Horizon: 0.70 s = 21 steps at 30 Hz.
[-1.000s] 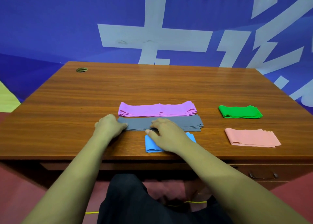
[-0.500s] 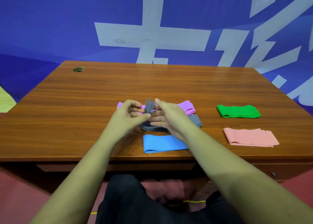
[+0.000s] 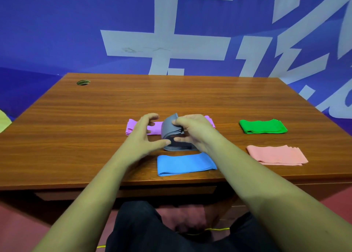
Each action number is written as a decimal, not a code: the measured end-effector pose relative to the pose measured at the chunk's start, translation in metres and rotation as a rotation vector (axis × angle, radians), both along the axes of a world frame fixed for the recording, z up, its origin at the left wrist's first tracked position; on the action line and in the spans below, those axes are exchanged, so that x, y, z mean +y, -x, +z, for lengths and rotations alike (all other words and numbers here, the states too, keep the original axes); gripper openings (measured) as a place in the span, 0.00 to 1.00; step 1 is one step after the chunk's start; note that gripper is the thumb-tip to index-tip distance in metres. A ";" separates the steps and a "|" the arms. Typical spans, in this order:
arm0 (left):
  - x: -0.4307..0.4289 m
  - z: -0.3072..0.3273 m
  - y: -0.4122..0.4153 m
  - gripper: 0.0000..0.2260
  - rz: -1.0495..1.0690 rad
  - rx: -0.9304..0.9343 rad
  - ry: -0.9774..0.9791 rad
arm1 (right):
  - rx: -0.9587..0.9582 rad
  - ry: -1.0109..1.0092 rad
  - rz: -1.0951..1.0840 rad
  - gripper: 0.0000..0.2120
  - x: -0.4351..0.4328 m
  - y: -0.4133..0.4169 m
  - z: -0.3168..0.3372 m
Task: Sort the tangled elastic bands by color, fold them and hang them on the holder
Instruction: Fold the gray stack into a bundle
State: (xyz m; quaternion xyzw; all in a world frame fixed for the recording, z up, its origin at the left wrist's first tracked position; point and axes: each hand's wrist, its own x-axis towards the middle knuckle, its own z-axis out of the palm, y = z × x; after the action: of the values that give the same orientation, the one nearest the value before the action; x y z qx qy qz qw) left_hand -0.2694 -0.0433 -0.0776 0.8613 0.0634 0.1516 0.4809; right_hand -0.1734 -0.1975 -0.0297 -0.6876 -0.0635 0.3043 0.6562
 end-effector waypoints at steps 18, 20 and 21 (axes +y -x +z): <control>0.004 -0.013 -0.013 0.27 -0.192 -0.021 0.559 | 0.039 -0.156 0.064 0.03 -0.006 -0.009 0.039; 0.010 -0.015 -0.010 0.31 -0.147 -0.028 0.388 | 0.026 -0.105 0.026 0.03 -0.007 -0.014 0.035; 0.012 -0.016 -0.009 0.32 -0.134 -0.024 0.259 | 0.019 -0.069 0.011 0.03 -0.009 -0.016 0.032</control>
State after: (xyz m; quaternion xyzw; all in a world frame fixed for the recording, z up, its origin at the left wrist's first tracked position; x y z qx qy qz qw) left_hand -0.2603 -0.0309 -0.0939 0.7924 0.0192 0.1200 0.5978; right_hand -0.1570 -0.2069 0.0027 -0.6613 -0.0716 0.3121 0.6783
